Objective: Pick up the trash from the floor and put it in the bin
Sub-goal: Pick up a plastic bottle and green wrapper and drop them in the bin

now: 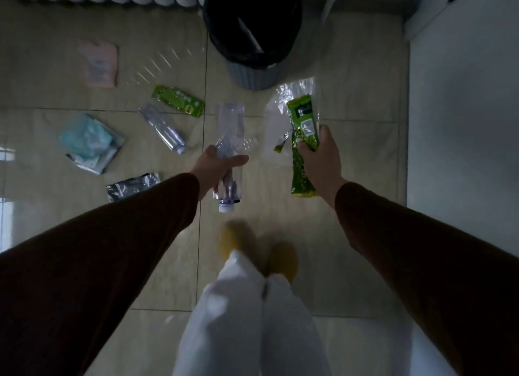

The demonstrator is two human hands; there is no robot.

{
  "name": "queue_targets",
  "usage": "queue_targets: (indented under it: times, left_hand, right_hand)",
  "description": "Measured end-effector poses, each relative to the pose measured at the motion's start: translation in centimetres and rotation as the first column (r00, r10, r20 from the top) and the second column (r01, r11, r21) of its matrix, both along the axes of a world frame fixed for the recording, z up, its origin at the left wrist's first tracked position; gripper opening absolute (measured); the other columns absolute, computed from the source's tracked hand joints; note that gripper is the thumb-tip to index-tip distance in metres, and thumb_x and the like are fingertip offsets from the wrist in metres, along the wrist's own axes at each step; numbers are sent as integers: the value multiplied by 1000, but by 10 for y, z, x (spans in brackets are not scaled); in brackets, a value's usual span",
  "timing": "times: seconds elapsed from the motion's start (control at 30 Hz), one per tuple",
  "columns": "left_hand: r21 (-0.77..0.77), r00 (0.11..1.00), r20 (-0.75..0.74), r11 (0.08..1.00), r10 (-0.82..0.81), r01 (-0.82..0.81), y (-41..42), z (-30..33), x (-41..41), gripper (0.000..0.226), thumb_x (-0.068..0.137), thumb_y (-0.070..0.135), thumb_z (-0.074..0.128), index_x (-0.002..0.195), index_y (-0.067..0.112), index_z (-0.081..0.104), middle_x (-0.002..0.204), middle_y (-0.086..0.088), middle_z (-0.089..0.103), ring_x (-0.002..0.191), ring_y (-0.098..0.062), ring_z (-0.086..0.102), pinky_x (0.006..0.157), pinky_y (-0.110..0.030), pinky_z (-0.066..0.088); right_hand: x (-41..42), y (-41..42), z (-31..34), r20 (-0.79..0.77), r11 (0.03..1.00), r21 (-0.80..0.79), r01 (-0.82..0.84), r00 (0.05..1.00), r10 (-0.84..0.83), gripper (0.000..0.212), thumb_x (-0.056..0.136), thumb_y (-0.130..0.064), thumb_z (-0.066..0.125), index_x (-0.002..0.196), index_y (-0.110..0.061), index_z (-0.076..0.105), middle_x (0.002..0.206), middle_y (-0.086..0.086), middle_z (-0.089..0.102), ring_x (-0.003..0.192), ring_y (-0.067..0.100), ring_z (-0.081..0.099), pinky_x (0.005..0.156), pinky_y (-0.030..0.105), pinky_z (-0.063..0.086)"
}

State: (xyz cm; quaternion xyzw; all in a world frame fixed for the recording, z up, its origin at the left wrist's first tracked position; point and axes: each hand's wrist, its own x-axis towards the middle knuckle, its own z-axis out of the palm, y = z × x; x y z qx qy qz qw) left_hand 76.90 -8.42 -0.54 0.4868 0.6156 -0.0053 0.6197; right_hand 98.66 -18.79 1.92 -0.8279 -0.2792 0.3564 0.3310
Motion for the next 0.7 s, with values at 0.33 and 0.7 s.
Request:
queue_targets:
  times: [0.33, 0.7]
  left_hand:
    - [-33, 996, 90, 999, 10, -7, 124, 27, 53, 94, 56, 60, 83, 116, -6, 53, 80, -18, 62, 57, -22, 55, 51, -33, 45]
    - [-195, 972, 97, 962, 215, -193, 267, 17, 154, 68, 66, 49, 85, 118, 15, 56, 102, -10, 71, 85, -24, 71, 70, -35, 59]
  right_hand:
    - [55, 132, 17, 33, 998, 53, -21, 999, 19, 15, 96, -16, 59, 108, -12, 50, 83, -11, 56, 71, -1, 55, 58, 19, 39]
    - [120, 287, -2, 295, 978, 4, -210, 934, 200, 16, 95, -25, 57, 110, -21, 51, 96, -2, 63, 83, 18, 64, 64, 32, 51]
